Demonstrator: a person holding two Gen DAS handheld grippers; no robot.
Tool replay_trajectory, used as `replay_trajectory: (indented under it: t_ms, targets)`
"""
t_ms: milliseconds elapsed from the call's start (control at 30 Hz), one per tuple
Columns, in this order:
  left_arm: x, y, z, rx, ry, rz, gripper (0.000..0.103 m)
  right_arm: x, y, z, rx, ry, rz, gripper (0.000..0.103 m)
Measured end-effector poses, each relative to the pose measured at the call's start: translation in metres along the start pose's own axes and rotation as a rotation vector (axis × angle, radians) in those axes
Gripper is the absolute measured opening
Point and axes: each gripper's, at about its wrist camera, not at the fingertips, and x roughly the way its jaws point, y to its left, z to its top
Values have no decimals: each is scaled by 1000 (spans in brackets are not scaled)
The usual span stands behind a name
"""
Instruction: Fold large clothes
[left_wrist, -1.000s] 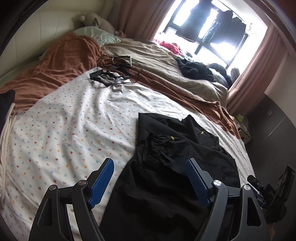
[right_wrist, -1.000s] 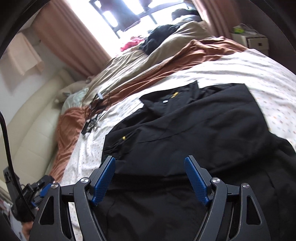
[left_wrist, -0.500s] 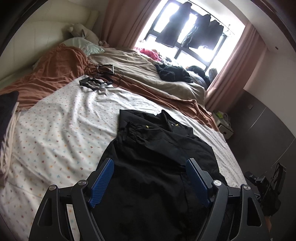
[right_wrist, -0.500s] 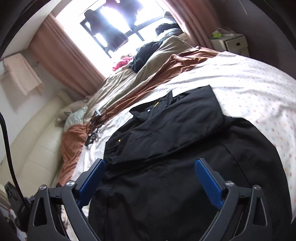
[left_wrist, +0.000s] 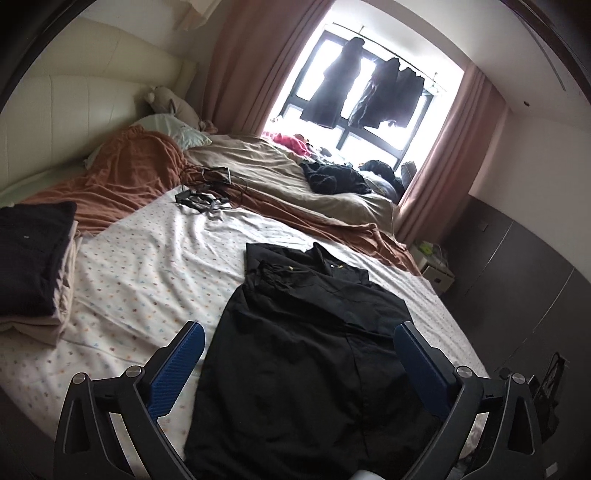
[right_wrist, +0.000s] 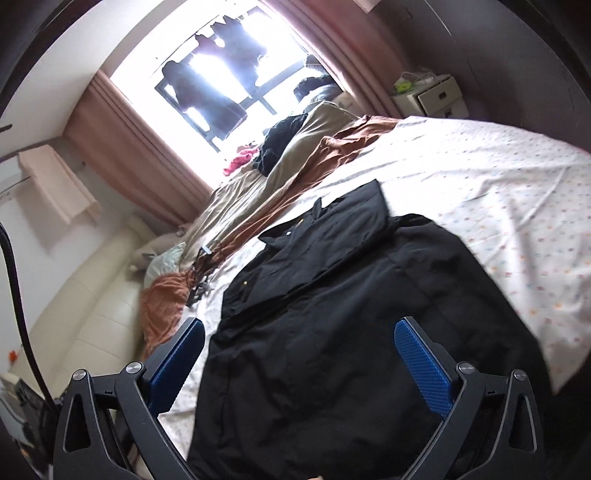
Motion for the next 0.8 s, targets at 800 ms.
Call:
replay_trajectory:
  t_ms: [800]
  targets:
    - [3, 109, -118, -153, 272, 84, 77, -59, -162, -61, 66, 102, -184, 81]
